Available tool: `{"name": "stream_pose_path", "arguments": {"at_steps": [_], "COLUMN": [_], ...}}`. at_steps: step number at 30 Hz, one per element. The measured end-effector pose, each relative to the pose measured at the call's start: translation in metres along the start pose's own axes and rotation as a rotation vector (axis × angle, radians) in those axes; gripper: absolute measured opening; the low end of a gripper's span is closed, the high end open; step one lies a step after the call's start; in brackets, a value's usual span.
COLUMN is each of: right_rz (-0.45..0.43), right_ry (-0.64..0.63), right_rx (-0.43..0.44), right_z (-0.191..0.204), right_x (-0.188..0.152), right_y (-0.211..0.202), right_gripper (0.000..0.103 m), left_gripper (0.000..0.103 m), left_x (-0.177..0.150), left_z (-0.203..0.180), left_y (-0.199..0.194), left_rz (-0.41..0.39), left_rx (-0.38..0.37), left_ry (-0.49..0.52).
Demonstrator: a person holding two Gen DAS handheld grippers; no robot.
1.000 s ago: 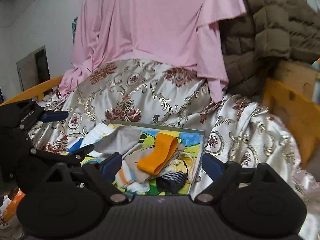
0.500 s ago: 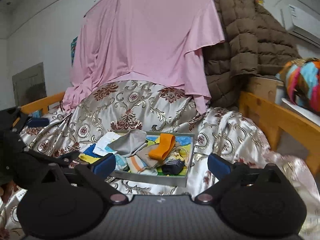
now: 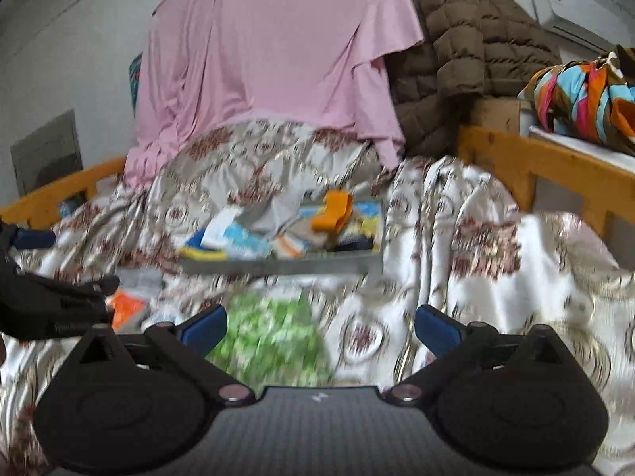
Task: Organize soft objects
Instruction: 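Lift both tools out of the tray back toward the pile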
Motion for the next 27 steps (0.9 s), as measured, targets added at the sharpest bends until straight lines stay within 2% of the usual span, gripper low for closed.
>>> {"name": "stream_pose_path", "arguments": {"at_steps": [7, 15, 27], "right_rz": [0.06, 0.102, 0.14], "right_ry": [-0.025, -0.054, -0.05], "right_rx": [0.023, 0.039, 0.082], "right_z": [0.024, 0.031, 0.033], "right_x": [-0.03, -0.044, -0.052], "right_y": [-0.012, -0.008, 0.003], "right_gripper": [0.103, 0.103, 0.103], "left_gripper": [0.093, 0.095, 0.096], "left_x": [-0.037, -0.067, -0.079], "left_z": [0.013, 0.024, 0.02], "left_y": [-0.019, -0.019, -0.01], "left_rz": [0.053, 0.133, 0.175], "left_rx": [-0.014, -0.011, -0.043], "left_ry": [-0.084, -0.169, -0.195]}}
Point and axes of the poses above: each gripper's, at about its wrist camera, not at the fingertips, and y roughly the way its jaws point, z to its left, x to its top, the point moved 1 cm from there along y, roughly the way its jaws point, and after that the axes turned 3 degrees about -y, right-handed, at the moved point
